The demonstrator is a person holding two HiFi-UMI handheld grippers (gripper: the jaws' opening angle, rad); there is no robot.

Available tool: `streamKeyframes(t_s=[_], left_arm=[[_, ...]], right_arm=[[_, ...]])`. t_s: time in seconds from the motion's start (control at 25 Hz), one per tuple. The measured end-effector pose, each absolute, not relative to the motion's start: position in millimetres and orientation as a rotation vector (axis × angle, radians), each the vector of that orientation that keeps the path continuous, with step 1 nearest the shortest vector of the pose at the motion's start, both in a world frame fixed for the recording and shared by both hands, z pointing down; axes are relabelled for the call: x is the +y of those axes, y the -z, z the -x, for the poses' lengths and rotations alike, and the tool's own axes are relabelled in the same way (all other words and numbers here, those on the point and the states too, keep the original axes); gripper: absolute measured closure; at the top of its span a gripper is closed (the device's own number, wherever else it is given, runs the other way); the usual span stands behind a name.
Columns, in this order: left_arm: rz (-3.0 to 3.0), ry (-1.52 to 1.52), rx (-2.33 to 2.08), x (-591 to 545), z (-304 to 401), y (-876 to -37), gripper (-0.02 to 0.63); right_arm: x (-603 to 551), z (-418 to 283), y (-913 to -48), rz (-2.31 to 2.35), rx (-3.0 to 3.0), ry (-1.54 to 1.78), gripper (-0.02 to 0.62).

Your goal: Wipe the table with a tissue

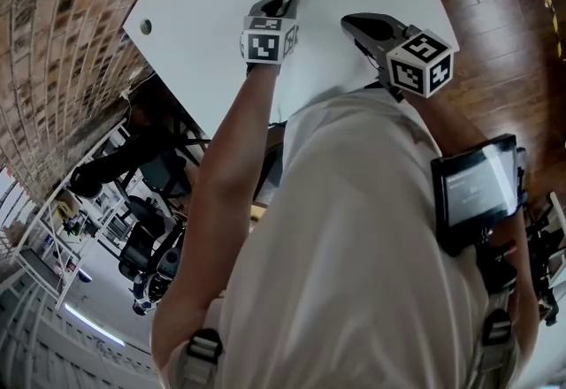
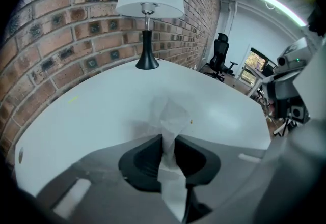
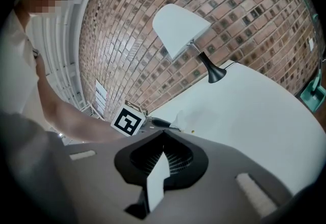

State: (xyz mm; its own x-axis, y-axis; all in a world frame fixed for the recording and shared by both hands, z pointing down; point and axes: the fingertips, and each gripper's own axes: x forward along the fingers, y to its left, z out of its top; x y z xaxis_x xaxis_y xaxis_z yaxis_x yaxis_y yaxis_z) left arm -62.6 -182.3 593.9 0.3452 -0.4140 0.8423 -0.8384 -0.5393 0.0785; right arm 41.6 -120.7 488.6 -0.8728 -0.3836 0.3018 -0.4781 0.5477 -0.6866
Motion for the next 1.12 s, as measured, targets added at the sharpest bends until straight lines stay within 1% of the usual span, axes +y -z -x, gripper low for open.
streamKeyframes(t_s=[0.16, 0.28, 0.48, 0.64, 0.84, 0.96, 1.12], left_arm=[[-2.134, -1.132, -0.977, -158.1, 58.2, -596.7, 0.540], [-2.127, -1.167, -0.969, -154.0, 72.1, -597.9, 0.538], [-2.109, -1.073, -1.226, -176.6, 116.1, -575.1, 0.538], [-2.010, -1.055, -1.296, -178.3, 138.1, -584.6, 0.537], [-1.949, -0.944, -1.274, -175.3, 132.0, -595.9, 0.537], [-1.989, -0.961, -1.283, -194.2, 136.6, -582.8, 0.535], [-1.967, -0.918, -1.302, -202.1, 118.5, -585.1, 0.535]], right_arm=[[-120.9, -40.6, -487.7, -0.733, -2.663, -1.240, 0.588], [-123.0, -40.2, -486.2, -0.733, -2.665, -1.241, 0.588], [-120.8, -40.2, -485.4, -0.730, -2.668, -1.235, 0.588], [-118.2, -41.8, -486.6, -0.729, -2.663, -1.237, 0.588], [-116.8, -45.0, -484.2, -0.748, -2.627, -1.226, 0.588], [-126.3, -29.9, -481.8, -0.740, -2.658, -1.214, 0.588], [-126.8, -39.6, -487.0, -0.752, -2.658, -1.210, 0.588]])
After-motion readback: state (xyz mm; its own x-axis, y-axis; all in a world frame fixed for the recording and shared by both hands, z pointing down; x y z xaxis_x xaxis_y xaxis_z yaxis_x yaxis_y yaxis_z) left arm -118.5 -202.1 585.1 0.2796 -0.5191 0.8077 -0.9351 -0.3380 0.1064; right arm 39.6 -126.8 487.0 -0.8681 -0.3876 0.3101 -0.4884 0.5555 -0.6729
